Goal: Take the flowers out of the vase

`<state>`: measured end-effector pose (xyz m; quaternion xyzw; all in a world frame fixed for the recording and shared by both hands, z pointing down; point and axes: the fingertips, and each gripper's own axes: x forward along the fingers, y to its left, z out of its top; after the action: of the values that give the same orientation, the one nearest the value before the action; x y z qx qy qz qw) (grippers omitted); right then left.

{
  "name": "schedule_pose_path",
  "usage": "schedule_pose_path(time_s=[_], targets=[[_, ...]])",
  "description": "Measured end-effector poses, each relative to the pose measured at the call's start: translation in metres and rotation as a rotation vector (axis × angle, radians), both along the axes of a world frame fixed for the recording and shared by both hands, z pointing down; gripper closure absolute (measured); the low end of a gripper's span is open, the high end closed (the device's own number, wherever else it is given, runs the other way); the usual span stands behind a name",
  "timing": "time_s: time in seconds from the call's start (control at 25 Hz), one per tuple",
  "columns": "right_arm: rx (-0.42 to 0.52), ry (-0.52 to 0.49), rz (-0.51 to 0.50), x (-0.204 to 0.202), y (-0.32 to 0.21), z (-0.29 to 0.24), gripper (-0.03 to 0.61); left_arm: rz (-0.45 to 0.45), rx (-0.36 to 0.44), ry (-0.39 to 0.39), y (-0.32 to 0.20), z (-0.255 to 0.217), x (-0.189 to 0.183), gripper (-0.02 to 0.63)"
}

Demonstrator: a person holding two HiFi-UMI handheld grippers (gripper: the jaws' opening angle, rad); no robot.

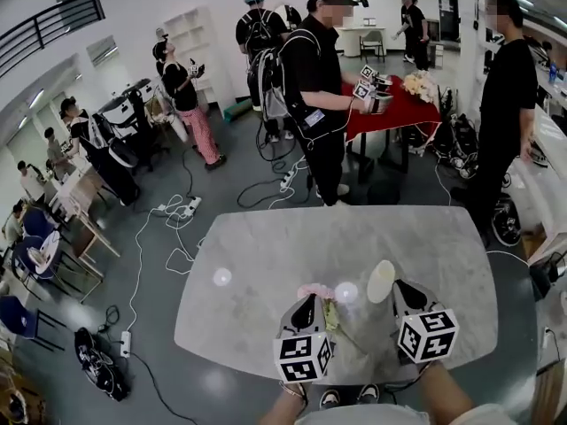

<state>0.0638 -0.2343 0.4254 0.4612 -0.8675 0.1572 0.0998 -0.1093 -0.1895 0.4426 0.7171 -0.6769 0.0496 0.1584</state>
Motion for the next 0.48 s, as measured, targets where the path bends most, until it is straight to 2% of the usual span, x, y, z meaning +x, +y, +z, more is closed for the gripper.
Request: schedule_pose_path(time_s=[0.24,0.48], targets=[[0.051,-0.013,0.147,0.047,0.003,-0.02,0.56,0.104,0.05,0.004,-0.011,-0.027,0.042,0.609],[0.085,-0.015,0.227,0.063,0.027,-0.026,0.56,0.102,0.086,0.0,0.016,-0.044,0.034,0.61]])
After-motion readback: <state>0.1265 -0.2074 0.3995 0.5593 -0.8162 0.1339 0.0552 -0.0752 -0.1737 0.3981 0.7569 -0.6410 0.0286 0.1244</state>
